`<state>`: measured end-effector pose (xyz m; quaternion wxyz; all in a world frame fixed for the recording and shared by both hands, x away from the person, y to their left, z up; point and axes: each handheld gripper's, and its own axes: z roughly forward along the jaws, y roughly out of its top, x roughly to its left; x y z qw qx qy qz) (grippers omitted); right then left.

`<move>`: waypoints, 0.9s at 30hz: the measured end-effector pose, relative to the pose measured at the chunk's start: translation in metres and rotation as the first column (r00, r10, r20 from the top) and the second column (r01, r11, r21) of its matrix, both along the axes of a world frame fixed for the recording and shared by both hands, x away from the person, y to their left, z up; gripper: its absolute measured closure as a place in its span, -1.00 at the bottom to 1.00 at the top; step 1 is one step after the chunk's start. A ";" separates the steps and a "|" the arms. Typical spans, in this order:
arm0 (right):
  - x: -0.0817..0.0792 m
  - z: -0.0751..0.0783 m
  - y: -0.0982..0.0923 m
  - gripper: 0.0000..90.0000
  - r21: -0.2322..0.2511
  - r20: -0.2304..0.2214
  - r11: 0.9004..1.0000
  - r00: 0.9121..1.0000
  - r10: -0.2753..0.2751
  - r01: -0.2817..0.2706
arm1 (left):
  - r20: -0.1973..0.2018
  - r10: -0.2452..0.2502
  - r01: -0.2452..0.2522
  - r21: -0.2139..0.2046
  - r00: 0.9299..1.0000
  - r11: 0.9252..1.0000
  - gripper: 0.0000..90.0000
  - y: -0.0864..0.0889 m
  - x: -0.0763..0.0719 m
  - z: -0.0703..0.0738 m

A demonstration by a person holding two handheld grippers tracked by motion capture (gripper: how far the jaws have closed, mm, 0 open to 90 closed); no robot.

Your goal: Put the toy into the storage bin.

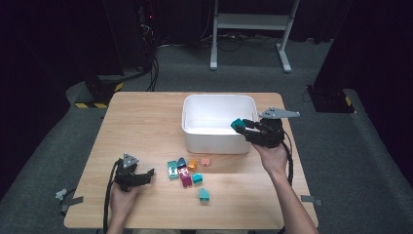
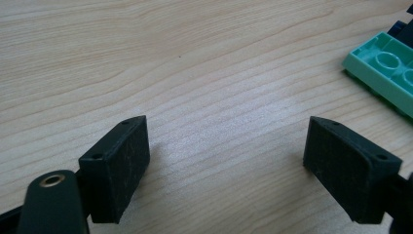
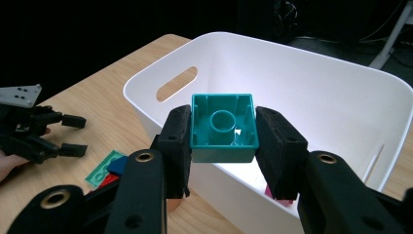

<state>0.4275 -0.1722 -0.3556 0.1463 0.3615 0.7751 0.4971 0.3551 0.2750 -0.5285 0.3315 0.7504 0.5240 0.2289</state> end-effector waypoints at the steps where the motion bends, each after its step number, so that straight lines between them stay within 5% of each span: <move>1: 0.002 0.001 0.001 0.31 -0.003 0.001 1.000 1.000 -0.003 0.003 | 0.000 0.000 0.000 0.000 1.000 1.000 -0.62 0.000 0.000 0.000; 27: 0.047 0.003 0.025 0.31 -0.074 -0.035 0.994 0.996 -0.082 0.079 | 0.000 -0.005 0.005 0.000 1.000 1.000 -0.62 0.000 0.000 0.000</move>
